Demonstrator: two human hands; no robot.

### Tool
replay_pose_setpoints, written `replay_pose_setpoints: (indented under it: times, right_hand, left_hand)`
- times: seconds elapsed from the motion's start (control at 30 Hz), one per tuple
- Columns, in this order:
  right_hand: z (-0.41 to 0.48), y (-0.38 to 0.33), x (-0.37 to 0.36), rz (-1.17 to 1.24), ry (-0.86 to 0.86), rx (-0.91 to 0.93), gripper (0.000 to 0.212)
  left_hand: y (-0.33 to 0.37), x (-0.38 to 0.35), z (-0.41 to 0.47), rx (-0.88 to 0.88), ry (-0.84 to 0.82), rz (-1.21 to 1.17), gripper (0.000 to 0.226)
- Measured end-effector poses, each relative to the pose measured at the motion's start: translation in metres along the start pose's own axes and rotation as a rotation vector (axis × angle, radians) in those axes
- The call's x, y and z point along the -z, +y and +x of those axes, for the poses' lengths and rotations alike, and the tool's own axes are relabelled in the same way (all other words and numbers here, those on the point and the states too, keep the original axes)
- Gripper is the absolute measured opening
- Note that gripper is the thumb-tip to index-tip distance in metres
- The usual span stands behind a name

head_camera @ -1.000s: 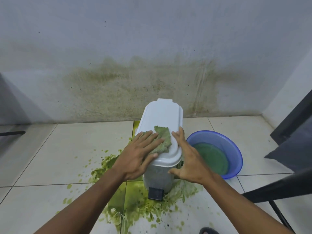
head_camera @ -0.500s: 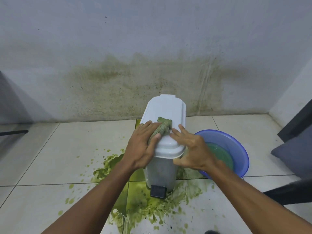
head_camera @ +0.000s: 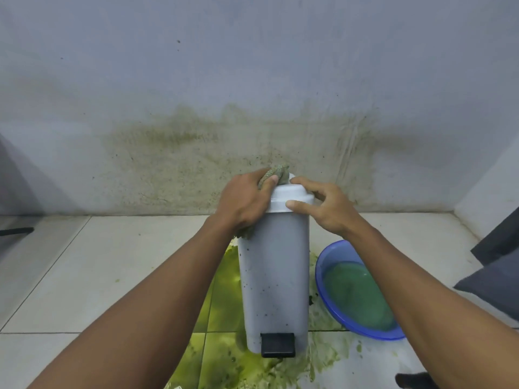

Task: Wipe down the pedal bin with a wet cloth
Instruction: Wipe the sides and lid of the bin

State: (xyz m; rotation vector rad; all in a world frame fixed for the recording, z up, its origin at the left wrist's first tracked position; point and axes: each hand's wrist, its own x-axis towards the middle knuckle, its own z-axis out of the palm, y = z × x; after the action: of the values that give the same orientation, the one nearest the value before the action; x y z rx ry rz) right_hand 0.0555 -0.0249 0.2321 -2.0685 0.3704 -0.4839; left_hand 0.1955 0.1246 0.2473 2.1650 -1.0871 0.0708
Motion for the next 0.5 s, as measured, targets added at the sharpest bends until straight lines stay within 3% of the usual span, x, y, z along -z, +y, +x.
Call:
replay_pose_setpoints:
  times: [0.1, 0.23, 0.3, 0.43, 0.5]
  right_hand:
    - [0.019, 0.008, -0.003, -0.033, 0.119, -0.001, 0.049]
    - [0.047, 0.019, -0.001, -0.029, 0.120, -0.040, 0.057]
    - [0.060, 0.022, 0.001, -0.085, 0.100, -0.041, 0.045]
    - [0.077, 0.026, -0.001, -0.251, 0.114, -0.032, 0.050]
    - [0.080, 0.030, -0.005, -0.274, 0.150, -0.014, 0.044]
  left_hand:
    - [-0.006, -0.012, 0.000, -0.035, 0.089, -0.060, 0.046]
    - [-0.040, -0.053, -0.026, -0.228, 0.280, -0.069, 0.051]
    - [-0.054, -0.080, -0.041, -0.269, 0.283, -0.049, 0.053]
    - [-0.060, -0.108, -0.052, -0.317, 0.250, 0.037, 0.053]
    - [-0.062, -0.112, -0.059, -0.428, 0.185, 0.134, 0.053]
